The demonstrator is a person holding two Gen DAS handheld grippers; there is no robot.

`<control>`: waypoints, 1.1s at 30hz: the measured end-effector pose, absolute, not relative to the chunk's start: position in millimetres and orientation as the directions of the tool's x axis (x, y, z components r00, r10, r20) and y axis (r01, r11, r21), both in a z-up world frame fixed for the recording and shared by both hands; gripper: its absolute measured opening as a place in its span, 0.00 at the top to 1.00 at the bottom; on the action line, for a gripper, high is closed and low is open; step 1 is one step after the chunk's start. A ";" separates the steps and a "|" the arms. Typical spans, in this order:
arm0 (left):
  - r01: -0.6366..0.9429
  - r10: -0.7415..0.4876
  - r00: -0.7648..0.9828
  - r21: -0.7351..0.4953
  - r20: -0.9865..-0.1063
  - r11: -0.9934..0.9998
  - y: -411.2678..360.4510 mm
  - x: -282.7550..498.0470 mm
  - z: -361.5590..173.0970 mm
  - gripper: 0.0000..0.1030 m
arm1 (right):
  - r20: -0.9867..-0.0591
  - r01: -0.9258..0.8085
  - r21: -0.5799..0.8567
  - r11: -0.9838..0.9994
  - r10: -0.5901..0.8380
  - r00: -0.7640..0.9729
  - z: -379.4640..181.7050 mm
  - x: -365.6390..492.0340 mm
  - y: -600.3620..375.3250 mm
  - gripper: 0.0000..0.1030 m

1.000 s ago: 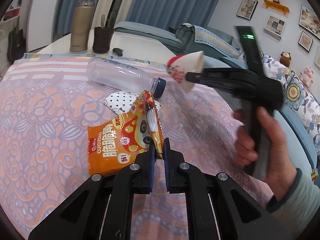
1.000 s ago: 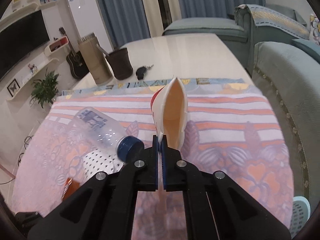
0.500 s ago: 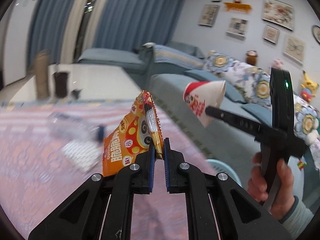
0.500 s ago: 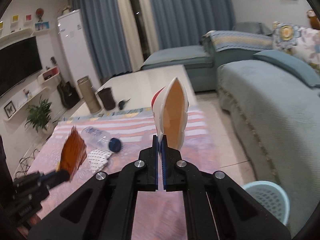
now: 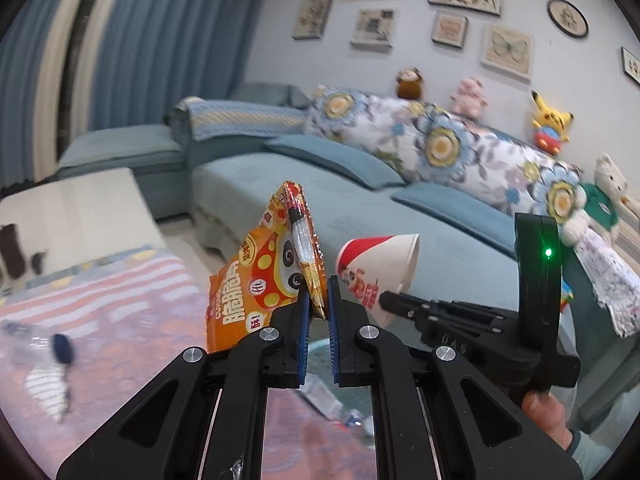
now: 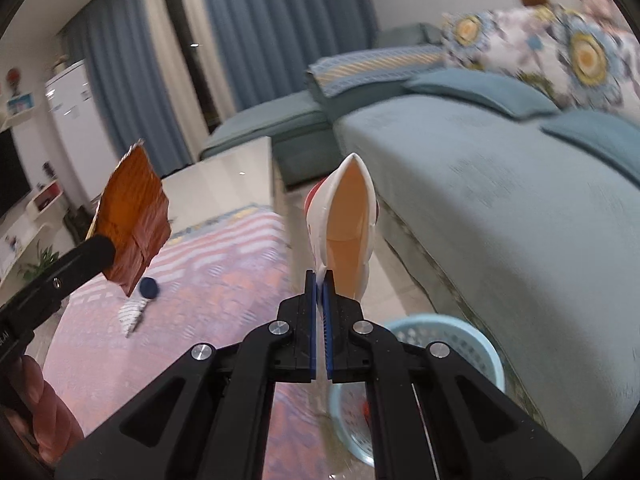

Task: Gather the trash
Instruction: 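Carry snack bag and cone cup over the wastebasket and open both tools, then move both open tools back over the table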

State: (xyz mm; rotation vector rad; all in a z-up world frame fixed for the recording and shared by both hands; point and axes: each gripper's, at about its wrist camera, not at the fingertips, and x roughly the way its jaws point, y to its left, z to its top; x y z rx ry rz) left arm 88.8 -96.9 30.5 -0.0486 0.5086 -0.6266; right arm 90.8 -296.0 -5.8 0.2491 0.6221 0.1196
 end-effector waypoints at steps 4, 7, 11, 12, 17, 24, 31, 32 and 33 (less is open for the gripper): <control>0.597 -0.614 0.610 -0.219 -0.500 0.772 -132.4 100.8 9.7 0.93 | -0.602 0.035 0.301 0.953 0.162 0.782 -28.5 85.4 -325.4 0.98; 0.621 -0.635 0.557 -0.240 -0.535 0.746 -150.5 110.8 -6.8 0.93 | -0.629 0.074 0.306 0.949 0.143 0.764 -44.9 82.3 -341.8 0.98; 0.637 -0.634 0.504 -0.244 -0.586 0.731 -169.9 122.3 -30.3 0.93 | -0.676 0.123 0.320 0.940 0.135 0.724 -68.0 81.6 -356.1 0.98; 0.641 -0.636 0.490 -0.248 -0.596 0.727 -174.0 124.4 -34.1 0.93 | -0.690 0.135 0.320 0.938 0.133 0.711 -74.8 83.1 -359.8 0.98; 0.642 -0.630 0.432 -0.271 -0.645 0.717 -186.1 134.3 -59.7 0.83 | -0.728 0.172 0.350 0.921 0.152 0.668 -97.7 85.5 -368.0 0.98; 0.624 -0.609 0.436 -0.264 -0.663 0.735 -179.5 135.9 -68.6 0.71 | -0.739 0.191 0.368 0.910 0.161 0.654 -110.7 87.7 -377.1 0.97; 0.595 -0.601 0.470 -0.271 -0.646 0.757 -153.2 134.4 -62.1 0.52 | -0.737 0.170 0.354 0.919 0.163 0.656 -108.3 85.6 -363.9 0.93; 0.591 -0.600 0.474 -0.272 -0.644 0.760 -148.7 133.8 -60.7 0.50 | -0.737 0.162 0.350 0.923 0.164 0.656 -107.4 86.0 -359.5 0.91; 0.583 -0.598 0.483 -0.275 -0.639 0.764 -140.6 132.7 -59.0 0.48 | -0.734 0.155 0.347 0.925 0.165 0.658 -106.2 86.1 -355.4 0.86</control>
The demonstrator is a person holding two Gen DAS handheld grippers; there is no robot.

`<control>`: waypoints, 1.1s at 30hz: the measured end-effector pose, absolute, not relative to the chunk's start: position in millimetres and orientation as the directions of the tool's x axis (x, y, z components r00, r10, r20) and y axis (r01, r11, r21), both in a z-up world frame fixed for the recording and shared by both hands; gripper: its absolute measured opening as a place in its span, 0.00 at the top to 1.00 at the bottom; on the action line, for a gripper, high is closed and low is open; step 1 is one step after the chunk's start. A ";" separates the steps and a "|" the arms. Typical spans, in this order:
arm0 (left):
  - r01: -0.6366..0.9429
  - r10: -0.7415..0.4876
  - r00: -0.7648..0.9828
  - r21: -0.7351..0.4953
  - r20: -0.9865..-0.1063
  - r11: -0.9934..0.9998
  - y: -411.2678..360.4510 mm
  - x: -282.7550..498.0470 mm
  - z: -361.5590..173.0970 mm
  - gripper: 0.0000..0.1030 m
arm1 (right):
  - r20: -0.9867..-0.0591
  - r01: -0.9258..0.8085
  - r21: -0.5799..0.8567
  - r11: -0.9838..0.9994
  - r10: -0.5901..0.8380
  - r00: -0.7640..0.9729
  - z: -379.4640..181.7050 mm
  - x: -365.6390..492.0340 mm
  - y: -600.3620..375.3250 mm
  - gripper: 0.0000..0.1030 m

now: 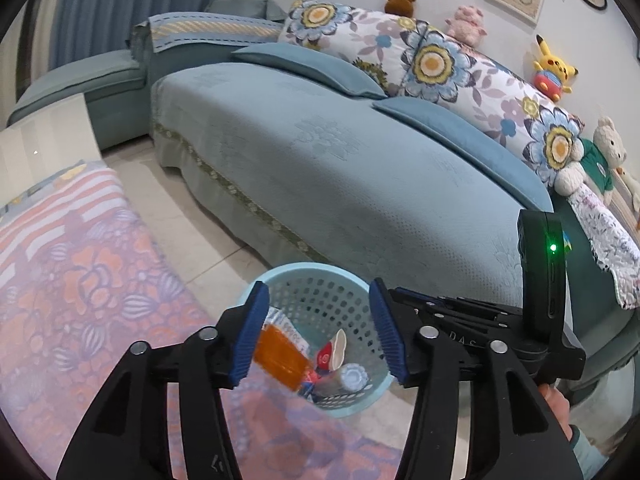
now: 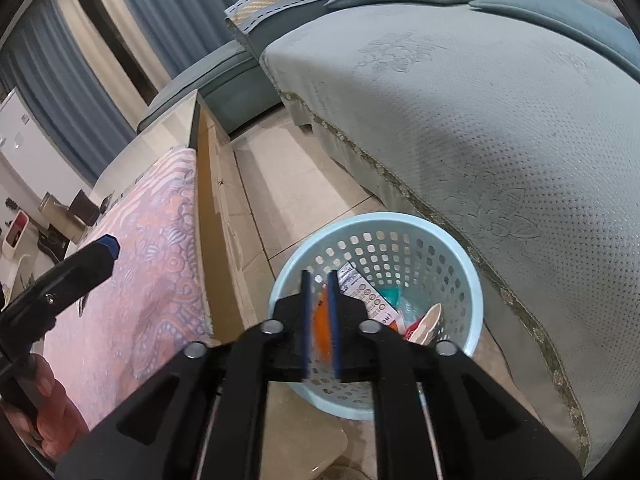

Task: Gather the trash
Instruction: 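Move both open tools back over the table, then grasp the polka-dot paper with the left tool while the right tool grasps the plastic bottle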

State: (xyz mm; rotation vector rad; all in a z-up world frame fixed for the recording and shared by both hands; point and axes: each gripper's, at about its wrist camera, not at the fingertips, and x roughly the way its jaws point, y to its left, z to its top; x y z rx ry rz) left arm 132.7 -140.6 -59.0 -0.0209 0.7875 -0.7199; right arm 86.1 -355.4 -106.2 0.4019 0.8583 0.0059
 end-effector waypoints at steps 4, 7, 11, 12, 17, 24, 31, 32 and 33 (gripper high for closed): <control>0.515 -0.564 0.552 -0.281 -0.614 0.810 -104.0 128.5 -49.8 0.32 | -0.705 0.097 0.344 0.934 0.189 0.683 -95.3 87.1 -333.6 0.64; 0.449 -0.527 0.607 -0.291 -0.594 0.845 -71.0 128.0 -41.7 0.29 | -0.675 0.052 0.340 0.939 0.205 0.709 -81.6 88.3 -313.3 0.48; 0.344 -0.478 0.665 -0.333 -0.574 0.878 -19.2 130.4 -34.8 0.29 | -0.653 -0.031 0.305 0.952 0.232 0.721 -64.3 94.1 -277.0 0.48; 0.305 -0.453 0.684 -0.341 -0.571 0.889 -1.4 130.5 -33.9 0.29 | -0.650 -0.055 0.294 0.954 0.242 0.720 -60.6 96.4 -265.5 0.48; 0.144 -0.356 0.725 -0.376 -0.590 0.915 65.9 136.0 -34.6 0.29 | -0.645 -0.153 0.264 0.952 0.292 0.706 -50.2 108.8 -216.9 0.48; -0.139 -0.157 0.725 -0.366 -0.671 0.920 150.5 152.9 -62.9 0.29 | -0.650 -0.254 0.241 0.937 0.350 0.674 -46.1 127.5 -158.8 0.47; -0.287 -0.063 0.631 -0.308 -0.774 0.907 177.3 182.8 -100.9 0.29 | -0.664 -0.304 0.233 0.924 0.379 0.644 -48.8 144.4 -124.8 0.47; -0.296 -0.053 0.612 -0.291 -0.789 0.910 176.5 188.3 -105.8 0.29 | -0.665 -0.309 0.231 0.923 0.381 0.642 -48.8 146.3 -121.7 0.47; -0.299 -0.042 0.606 -0.276 -0.795 0.913 175.3 191.5 -108.9 0.29 | -0.667 -0.315 0.229 0.921 0.385 0.638 -48.8 149.3 -117.5 0.47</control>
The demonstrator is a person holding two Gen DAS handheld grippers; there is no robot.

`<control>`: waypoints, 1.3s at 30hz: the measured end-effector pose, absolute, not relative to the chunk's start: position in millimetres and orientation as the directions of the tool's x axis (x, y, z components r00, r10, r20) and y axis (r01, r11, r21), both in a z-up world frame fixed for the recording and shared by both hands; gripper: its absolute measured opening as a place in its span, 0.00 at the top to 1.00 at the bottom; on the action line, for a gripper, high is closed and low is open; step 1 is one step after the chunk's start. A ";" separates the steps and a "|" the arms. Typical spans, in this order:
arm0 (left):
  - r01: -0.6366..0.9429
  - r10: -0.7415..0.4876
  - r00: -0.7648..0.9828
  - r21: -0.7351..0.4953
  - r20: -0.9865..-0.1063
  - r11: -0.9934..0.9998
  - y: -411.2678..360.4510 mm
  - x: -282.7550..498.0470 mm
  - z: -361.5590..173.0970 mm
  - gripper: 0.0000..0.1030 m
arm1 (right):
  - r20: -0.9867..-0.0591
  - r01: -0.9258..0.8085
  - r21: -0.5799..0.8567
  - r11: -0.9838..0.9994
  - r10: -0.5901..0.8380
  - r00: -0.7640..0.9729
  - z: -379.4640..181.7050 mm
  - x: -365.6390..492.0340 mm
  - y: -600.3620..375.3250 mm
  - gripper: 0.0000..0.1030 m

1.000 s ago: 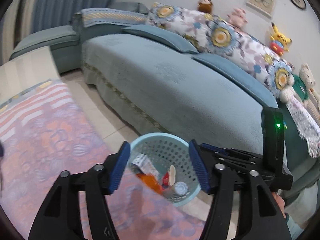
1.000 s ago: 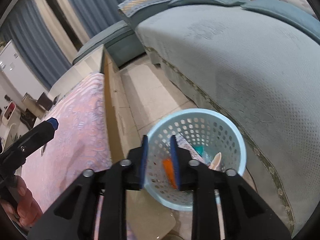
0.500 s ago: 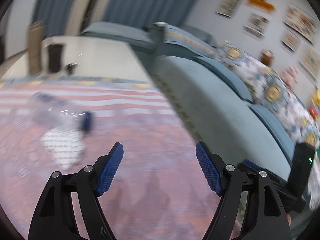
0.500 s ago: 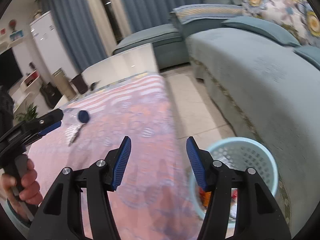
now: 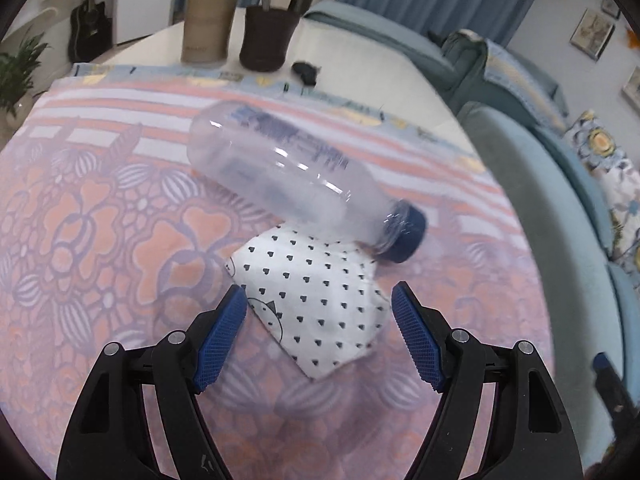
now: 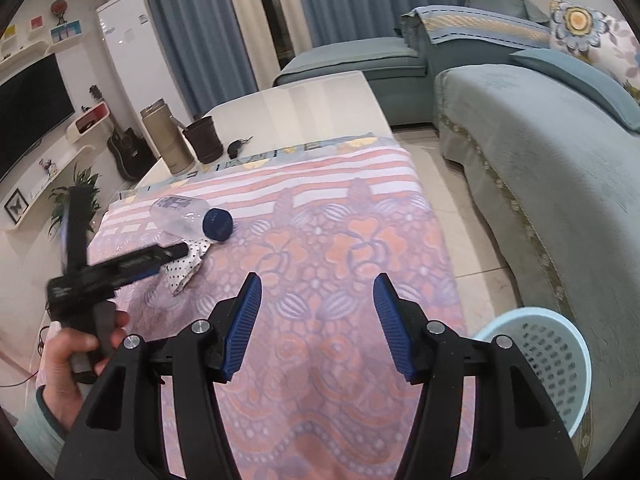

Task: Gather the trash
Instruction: 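Grasp the polka-dot paper with the left tool while the right tool grasps the plastic bottle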

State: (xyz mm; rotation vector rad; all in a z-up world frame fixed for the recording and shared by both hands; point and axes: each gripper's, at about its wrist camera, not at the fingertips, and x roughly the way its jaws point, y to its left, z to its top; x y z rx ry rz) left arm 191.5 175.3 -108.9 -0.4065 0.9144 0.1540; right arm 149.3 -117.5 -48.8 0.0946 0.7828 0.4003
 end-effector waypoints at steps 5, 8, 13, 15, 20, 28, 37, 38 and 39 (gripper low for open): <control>-0.297 0.036 0.606 -0.185 -0.794 0.937 163.7 195.5 -111.4 0.26 | -0.670 -0.343 0.220 0.913 0.397 0.627 -48.1 159.3 -101.5 0.47; -0.271 0.086 0.595 -0.099 -0.799 0.958 153.7 195.9 -114.7 0.27 | -0.674 -0.367 0.221 0.904 0.413 0.612 -48.4 169.5 -88.6 0.47; -0.252 0.123 0.599 -0.040 -0.791 0.967 155.3 192.1 -115.2 0.45 | -0.681 -0.425 0.228 0.876 0.455 0.573 -49.8 196.7 -56.3 0.47; -0.247 0.125 0.605 -0.036 -0.786 0.968 160.1 190.2 -115.0 0.56 | -0.682 -0.452 0.228 0.862 0.473 0.557 -50.5 207.7 -42.1 0.47; -0.237 0.089 0.624 -0.080 -0.776 0.968 174.8 175.6 -111.5 0.81 | -0.700 -0.501 0.256 0.826 0.516 0.493 -61.3 236.0 -2.9 0.43; -0.283 0.060 0.657 -0.171 -0.752 0.944 214.5 133.6 -103.2 0.88 | -0.744 -0.574 0.241 0.783 0.528 0.408 -84.2 265.2 53.0 0.36; -0.329 0.075 0.706 -0.231 -0.705 0.916 251.5 104.4 -104.6 0.88 | -0.791 -0.637 0.184 0.748 0.497 0.356 -97.0 254.0 86.5 0.42; -0.323 0.072 0.712 -0.235 -0.698 0.917 251.5 104.0 -103.7 0.88 | -0.788 -0.647 0.181 0.740 0.503 0.355 -96.1 247.0 86.1 0.46; -0.320 0.071 0.714 -0.235 -0.697 0.918 251.3 104.3 -103.5 0.88 | -0.787 -0.657 0.193 0.729 0.514 0.340 -96.0 243.2 86.7 0.52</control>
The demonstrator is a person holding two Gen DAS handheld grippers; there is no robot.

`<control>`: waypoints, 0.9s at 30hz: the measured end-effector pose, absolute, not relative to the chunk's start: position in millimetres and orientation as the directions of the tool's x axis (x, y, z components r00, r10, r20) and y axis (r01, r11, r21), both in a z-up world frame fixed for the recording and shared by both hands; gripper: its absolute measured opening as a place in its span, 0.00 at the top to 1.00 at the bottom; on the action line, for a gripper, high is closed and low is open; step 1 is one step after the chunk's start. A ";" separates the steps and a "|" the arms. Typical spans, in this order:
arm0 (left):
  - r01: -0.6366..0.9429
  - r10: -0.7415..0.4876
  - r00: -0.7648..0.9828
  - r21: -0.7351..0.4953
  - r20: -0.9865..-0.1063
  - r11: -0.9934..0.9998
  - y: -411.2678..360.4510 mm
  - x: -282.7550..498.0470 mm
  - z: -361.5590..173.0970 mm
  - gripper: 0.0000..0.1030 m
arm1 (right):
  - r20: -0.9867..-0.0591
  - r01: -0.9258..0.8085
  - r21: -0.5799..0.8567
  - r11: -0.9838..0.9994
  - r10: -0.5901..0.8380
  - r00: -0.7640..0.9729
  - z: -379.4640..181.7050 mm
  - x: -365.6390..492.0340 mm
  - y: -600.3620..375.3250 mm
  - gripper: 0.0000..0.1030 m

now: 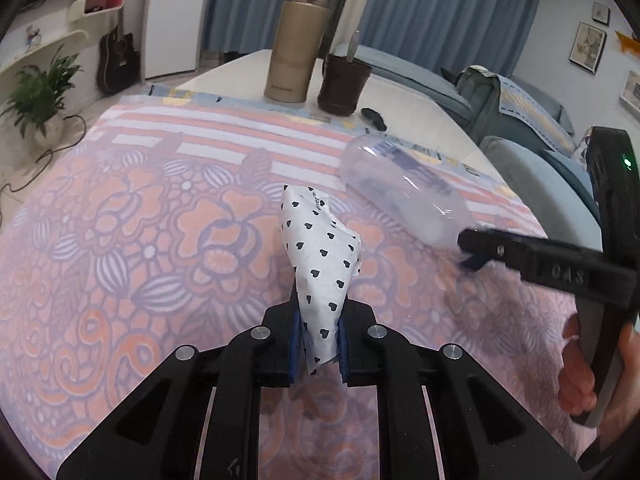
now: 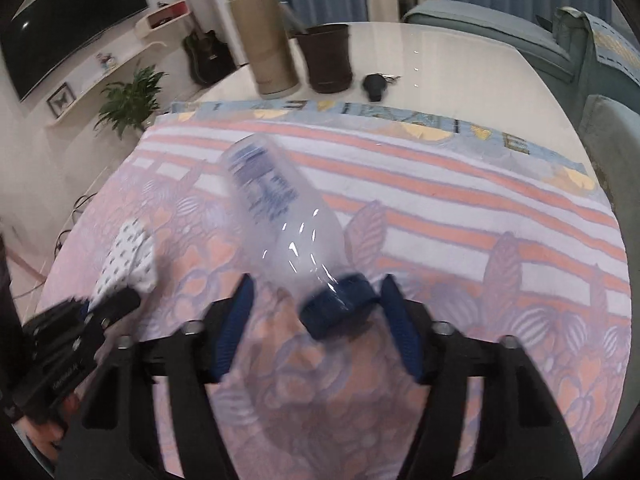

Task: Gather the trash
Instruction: 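Grasp the polka-dot paper with the left tool while the right tool grasps the plastic bottle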

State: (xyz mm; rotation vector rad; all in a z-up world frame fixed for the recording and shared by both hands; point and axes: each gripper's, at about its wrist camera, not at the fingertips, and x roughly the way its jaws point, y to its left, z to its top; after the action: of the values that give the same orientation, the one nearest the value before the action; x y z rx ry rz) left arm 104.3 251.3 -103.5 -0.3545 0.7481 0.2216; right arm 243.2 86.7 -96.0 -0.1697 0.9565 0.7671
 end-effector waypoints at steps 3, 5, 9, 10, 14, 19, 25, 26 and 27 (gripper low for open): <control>-0.311 0.071 0.729 -0.237 -0.681 0.920 249.7 101.1 -100.7 0.88 | -0.775 -0.687 0.261 0.678 0.572 0.270 -94.2 227.9 89.5 0.53; -0.308 0.066 0.734 -0.245 -0.676 0.919 249.7 100.1 -100.4 0.88 | -0.774 -0.703 0.260 0.662 0.578 0.258 -93.3 220.3 97.7 0.53; -0.307 0.057 0.735 -0.257 -0.676 0.916 251.6 99.2 -101.7 0.88 | -0.801 -0.640 0.258 0.724 0.530 0.277 -97.8 234.7 112.4 0.29; -0.305 0.055 0.737 -0.258 -0.674 0.917 251.5 99.2 -101.5 0.88 | -0.801 -0.607 0.272 0.747 0.525 0.287 -98.8 241.5 111.3 0.25; -0.293 0.048 0.737 -0.256 -0.674 0.921 251.6 100.8 -102.3 0.88 | -0.789 -0.509 0.341 0.790 0.535 0.302 -101.2 267.1 115.4 0.25; -0.283 0.033 0.741 -0.267 -0.670 0.921 253.3 101.4 -102.6 0.88 | -0.811 -0.458 0.321 0.829 0.490 0.318 -108.2 280.4 133.4 0.25; -0.272 0.035 0.752 -0.261 -0.658 0.926 253.9 102.1 -101.0 0.88 | -0.829 -0.468 0.240 0.851 0.430 0.358 -109.0 273.5 142.3 0.48; -0.269 0.034 0.754 -0.260 -0.656 0.927 253.6 102.0 -100.6 0.88 | -0.829 -0.471 0.229 0.852 0.424 0.364 -107.3 270.6 138.8 0.48; -0.264 0.032 0.754 -0.258 -0.656 0.929 252.9 102.3 -100.4 0.88 | -0.826 -0.475 0.230 0.849 0.429 0.367 -105.1 266.8 132.4 0.48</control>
State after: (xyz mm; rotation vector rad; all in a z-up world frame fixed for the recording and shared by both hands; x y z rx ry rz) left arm 102.3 252.9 -100.4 -0.3494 0.7006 0.1653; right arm 266.8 132.4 -105.1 -0.0499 1.0447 0.5812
